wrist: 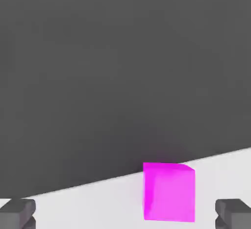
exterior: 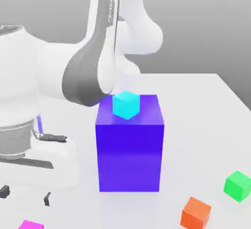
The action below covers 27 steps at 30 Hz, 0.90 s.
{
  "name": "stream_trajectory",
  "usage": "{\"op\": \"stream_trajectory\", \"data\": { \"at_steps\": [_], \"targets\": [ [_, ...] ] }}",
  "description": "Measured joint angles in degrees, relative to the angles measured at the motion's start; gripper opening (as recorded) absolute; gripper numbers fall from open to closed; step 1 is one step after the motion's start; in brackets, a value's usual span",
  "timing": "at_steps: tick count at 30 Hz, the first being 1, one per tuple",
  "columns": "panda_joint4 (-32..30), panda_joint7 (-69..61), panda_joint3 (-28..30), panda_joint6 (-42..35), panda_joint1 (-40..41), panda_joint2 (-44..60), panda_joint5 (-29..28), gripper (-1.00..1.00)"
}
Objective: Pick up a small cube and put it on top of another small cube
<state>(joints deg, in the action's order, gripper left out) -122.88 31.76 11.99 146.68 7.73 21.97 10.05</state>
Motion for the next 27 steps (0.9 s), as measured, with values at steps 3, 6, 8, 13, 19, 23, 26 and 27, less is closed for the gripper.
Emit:
{"op": "stream_trajectory", "data": {
  "at_steps": [3, 6, 8, 13, 19, 23, 26, 27],
  "targets": [
    [1.07, -0.99, -0.46, 2.71, 1.43, 6.17, 0.81, 0.0],
    [2.43, -2.17, -2.07, 6.85, 2.82, 11.99, 2.41, -1.0],
    [2.43, -2.18, -2.07, 6.84, 2.82, 11.99, 2.42, -1.0],
    [2.47, -2.27, -2.11, 6.95, 2.85, 12.21, 2.53, -1.0],
    [-1.06, -1.17, -2.44, 1.32, -1.83, 3.07, -0.89, -1.0],
    [-4.82, -2.1, -6.79, 1.42, -7.6, -0.61, -3.13, -1.0],
    [-8.03, -2.85, -10.17, 1.73, -12.13, -3.57, -4.94, -1.0],
    [-9.19, -3.06, -11.41, 1.88, -13.63, -4.62, -5.63, -1.0]
  ]
}}
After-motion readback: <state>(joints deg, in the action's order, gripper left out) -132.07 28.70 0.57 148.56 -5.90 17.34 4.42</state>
